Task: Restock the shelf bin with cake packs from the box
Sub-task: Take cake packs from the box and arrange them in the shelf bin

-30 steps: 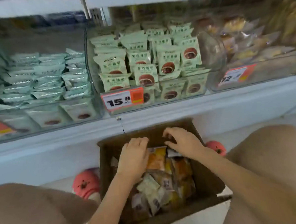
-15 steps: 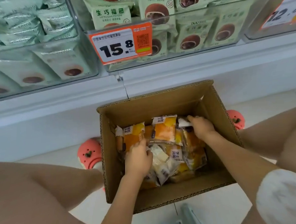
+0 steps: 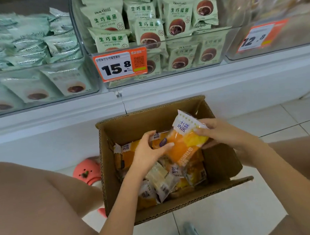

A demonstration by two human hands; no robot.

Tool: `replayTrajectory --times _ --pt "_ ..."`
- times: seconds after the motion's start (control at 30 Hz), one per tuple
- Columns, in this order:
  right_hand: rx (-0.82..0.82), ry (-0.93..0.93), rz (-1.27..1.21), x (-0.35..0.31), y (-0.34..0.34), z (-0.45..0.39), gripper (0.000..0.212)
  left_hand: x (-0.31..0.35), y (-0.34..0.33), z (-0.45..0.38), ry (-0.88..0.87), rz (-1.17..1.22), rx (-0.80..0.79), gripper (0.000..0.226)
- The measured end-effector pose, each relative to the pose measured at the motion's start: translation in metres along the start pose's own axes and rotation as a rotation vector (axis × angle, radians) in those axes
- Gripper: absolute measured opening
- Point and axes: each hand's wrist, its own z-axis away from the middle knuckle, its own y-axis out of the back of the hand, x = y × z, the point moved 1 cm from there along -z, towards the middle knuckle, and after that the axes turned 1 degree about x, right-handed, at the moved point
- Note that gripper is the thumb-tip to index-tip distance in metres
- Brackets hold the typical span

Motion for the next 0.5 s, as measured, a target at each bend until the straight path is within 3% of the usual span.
replayTrajectory --times 0.07,0.17,0.3,0.37,0.43,0.5 --pt "-0.056 -0.015 -0.124 0.001 -0.006 0.013 0.018 0.012 0.001 0.007 -0.021 -0.015 -0.203 0.056" --pt "0.000 0.008 -0.207 0.000 -0.017 0.014 0.024 0.019 -0.003 0.019 0.061 0.058 -0.446 0.036" --pt "0.137 -0.015 -0.448 -0.001 -0.028 0.013 0.033 0.011 -0.006 0.026 0.108 0.261 -0.277 0.056" --pt "0.147 -0.024 -0.498 -0.002 -0.033 0.014 0.033 0.011 -0.001 0.028 0.096 0.322 -0.234 0.047" --pt "0.224 0.029 -0.391 -0.007 -0.037 0.014 0.034 0.013 0.003 0.028 0.059 0.221 -0.253 0.033" --pt "0.410 0.207 -0.051 -0.014 -0.034 0.011 0.039 0.014 0.003 0.030 0.000 0.028 -0.303 0.026"
